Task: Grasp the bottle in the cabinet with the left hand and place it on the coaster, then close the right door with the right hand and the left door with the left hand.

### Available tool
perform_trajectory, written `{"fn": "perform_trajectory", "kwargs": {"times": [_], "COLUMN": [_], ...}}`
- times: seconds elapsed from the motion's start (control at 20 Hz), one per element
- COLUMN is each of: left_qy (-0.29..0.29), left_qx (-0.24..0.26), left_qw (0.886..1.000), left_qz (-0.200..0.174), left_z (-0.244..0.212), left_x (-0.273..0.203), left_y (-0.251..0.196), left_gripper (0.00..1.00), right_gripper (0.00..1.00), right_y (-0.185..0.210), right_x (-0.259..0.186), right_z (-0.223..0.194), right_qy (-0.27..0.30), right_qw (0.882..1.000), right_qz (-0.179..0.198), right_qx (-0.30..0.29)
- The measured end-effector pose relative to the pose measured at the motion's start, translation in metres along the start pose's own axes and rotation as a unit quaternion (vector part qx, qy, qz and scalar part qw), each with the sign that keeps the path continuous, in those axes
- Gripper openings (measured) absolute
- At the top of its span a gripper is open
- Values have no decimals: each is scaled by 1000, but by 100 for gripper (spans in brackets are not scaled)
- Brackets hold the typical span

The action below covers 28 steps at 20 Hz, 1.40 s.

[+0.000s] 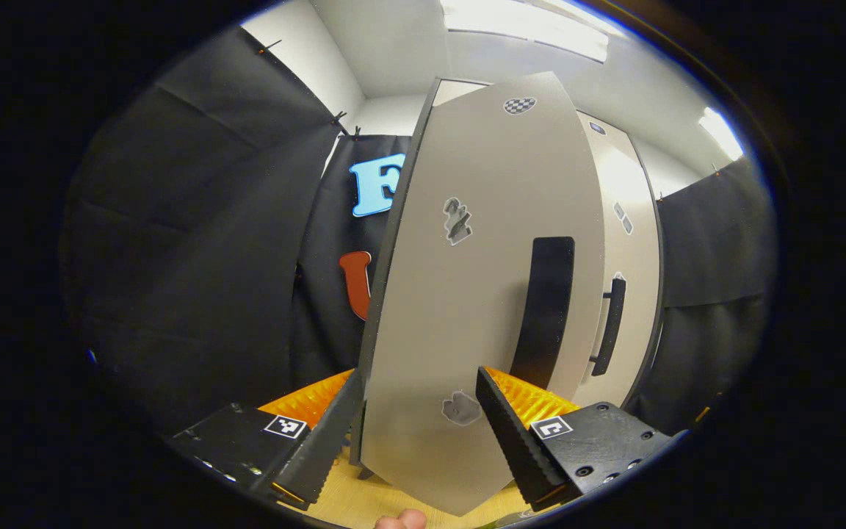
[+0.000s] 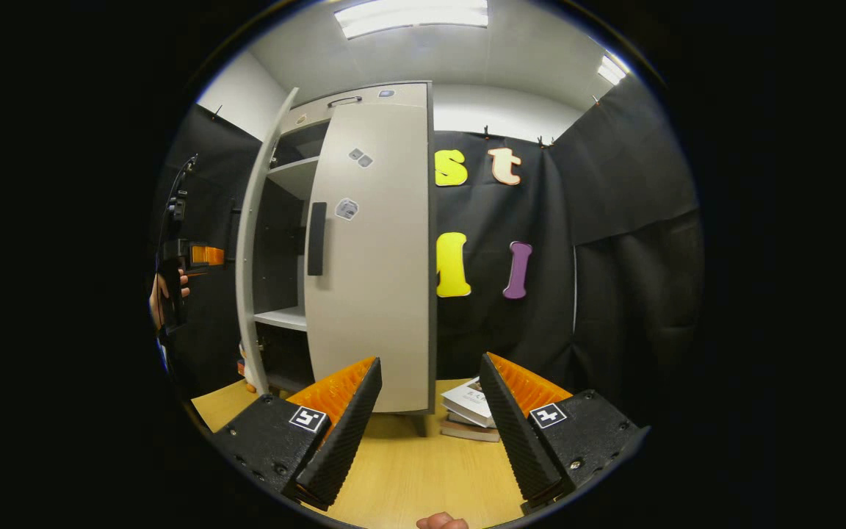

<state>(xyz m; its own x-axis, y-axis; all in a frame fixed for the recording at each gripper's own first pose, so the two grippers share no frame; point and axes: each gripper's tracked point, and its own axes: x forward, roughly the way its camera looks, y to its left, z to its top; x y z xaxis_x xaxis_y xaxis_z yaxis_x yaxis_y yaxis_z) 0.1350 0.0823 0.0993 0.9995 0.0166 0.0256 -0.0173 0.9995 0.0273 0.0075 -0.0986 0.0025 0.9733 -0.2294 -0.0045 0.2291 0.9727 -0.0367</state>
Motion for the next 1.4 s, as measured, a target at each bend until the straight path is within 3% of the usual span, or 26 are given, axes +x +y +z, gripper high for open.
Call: {"fn": "perform_trajectory", "kwargs": {"times": [0.1, 0.2, 0.25, 0.3, 0.35, 0.5, 0.7, 0.8, 0.9, 1.1, 1.3, 1.4], "left_qy": [-5, -11, -11, -12, -14, -15, -23, -29, -27, -8, 0, 12], "left_qx": [-4, -4, 0, 5, 8, 1, 0, 5, 9, 10, 12, 20], "left_qw": [1000, 1000, 1000, 1000, 1000, 999, 998, 998, 997, 996, 998, 999], "left_qz": [-7, -15, -17, -17, -19, -35, -52, -57, -67, -84, -69, -49], "left_z": [2, 4, 4, 5, 5, -3, -21, -33, -46, -71, -86, -96], "left_x": [2, 3, 0, -3, -8, -25, -53, -71, -88, -114, -129, -136], "left_y": [-9, -17, -19, -22, -24, -46, -76, -87, -100, -114, -109, -98], "left_gripper": [99, 95, 100, 95, 100, 95, 100, 90, 99, 95, 95, 100], "right_gripper": [83, 83, 83, 83, 83, 83, 83, 83, 83, 83, 83, 83], "right_y": [1, 1, 1, 2, 3, 5, 19, 21, 33, 41, 42, 42], "right_x": [-2, -3, -3, -4, -3, -3, -2, -2, -1, -9, -13, -14], "right_z": [-1, -1, 0, 0, 0, -2, -6, -5, 4, 15, 15, 7], "right_qy": [2, 3, 4, 4, 5, 7, 11, 12, 4, -8, -4, 4], "right_qw": [1000, 1000, 1000, 1000, 1000, 1000, 999, 999, 998, 997, 997, 997], "right_qz": [-10, -17, -19, -20, -19, -18, 18, 31, 43, 50, 55, 52], "right_qx": [6, 8, 9, 9, 10, 16, 40, 38, 45, 58, 63, 56]}}
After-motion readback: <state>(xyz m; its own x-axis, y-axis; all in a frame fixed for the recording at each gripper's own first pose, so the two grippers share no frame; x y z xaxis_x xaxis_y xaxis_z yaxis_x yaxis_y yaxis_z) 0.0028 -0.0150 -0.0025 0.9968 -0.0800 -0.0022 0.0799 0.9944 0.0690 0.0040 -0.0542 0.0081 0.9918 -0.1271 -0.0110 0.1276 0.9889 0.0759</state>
